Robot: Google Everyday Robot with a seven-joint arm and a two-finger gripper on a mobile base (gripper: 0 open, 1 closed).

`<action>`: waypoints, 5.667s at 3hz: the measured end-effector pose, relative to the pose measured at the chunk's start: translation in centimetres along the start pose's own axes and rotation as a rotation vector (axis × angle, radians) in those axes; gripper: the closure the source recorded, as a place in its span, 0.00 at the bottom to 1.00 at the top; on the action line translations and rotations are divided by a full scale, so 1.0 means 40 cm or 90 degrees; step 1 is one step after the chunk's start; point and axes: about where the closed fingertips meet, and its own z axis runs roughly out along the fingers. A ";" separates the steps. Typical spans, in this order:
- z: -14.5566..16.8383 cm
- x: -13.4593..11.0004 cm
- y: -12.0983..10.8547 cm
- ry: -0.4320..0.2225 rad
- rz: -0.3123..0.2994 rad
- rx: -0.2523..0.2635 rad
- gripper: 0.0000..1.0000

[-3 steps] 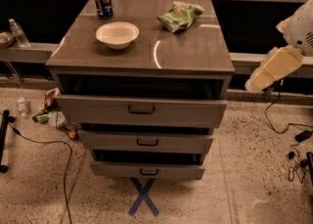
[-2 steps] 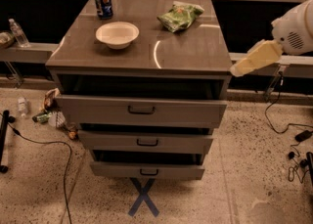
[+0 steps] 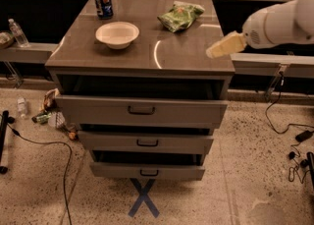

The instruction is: Move green jalapeno chip bag near paper bowl

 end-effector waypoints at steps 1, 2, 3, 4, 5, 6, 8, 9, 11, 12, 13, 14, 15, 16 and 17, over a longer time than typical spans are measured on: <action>0.015 -0.036 -0.004 -0.018 0.005 0.014 0.00; 0.032 -0.035 0.003 -0.015 0.006 0.021 0.00; 0.175 -0.081 -0.022 -0.062 0.079 0.063 0.00; 0.265 -0.132 -0.055 -0.106 0.141 0.073 0.00; 0.344 -0.180 -0.073 -0.137 0.189 0.062 0.00; 0.444 -0.232 -0.096 -0.164 0.241 0.048 0.00; 0.555 -0.260 -0.085 -0.170 0.288 0.022 0.05; 0.595 -0.249 -0.065 -0.162 0.304 0.002 0.24; 0.637 -0.245 -0.032 -0.165 0.306 -0.039 0.78; 0.605 -0.250 -0.023 -0.170 0.278 -0.045 1.00; 0.560 -0.252 0.010 -0.168 0.244 -0.059 1.00; 0.515 -0.268 0.082 -0.167 0.225 -0.105 1.00; 0.487 -0.311 0.171 -0.179 0.213 -0.170 0.97; 0.475 -0.342 0.220 -0.182 0.215 -0.205 0.67; 0.472 -0.354 0.239 -0.184 0.218 -0.219 0.44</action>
Offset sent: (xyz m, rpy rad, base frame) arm 0.0290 0.0167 0.0061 0.0309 -0.0755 -0.0800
